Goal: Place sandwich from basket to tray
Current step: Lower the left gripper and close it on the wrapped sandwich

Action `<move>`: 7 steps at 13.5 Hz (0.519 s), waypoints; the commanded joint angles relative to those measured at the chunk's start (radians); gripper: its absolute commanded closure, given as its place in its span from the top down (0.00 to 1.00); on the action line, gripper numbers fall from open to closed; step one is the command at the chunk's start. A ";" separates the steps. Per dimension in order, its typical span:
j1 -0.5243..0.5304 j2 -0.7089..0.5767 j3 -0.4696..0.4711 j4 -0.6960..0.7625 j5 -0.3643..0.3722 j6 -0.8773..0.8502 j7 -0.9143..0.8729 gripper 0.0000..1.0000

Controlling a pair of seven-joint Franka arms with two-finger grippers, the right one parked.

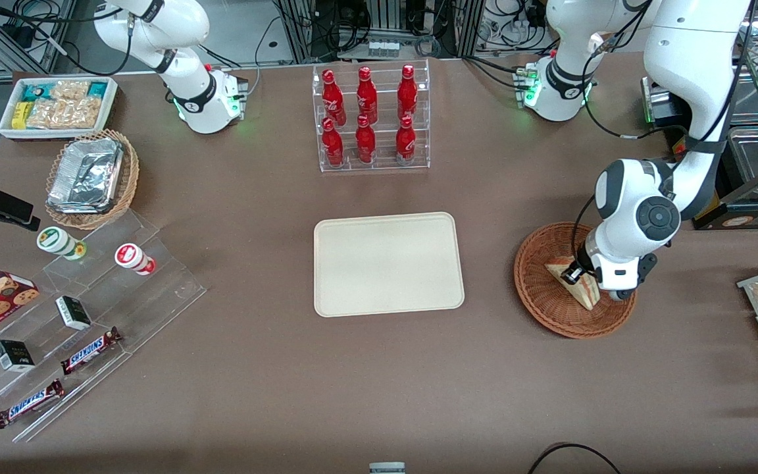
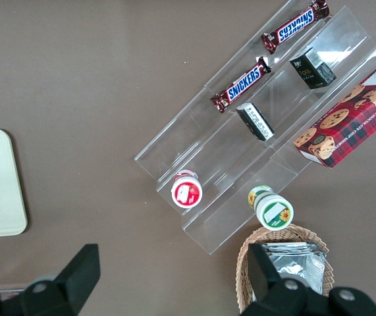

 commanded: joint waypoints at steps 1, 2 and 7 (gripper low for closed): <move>-0.004 -0.033 0.004 0.038 0.016 -0.105 0.085 0.00; -0.006 -0.043 0.004 0.071 0.016 -0.171 0.110 0.00; -0.058 -0.031 -0.059 0.267 0.019 -0.460 0.187 0.00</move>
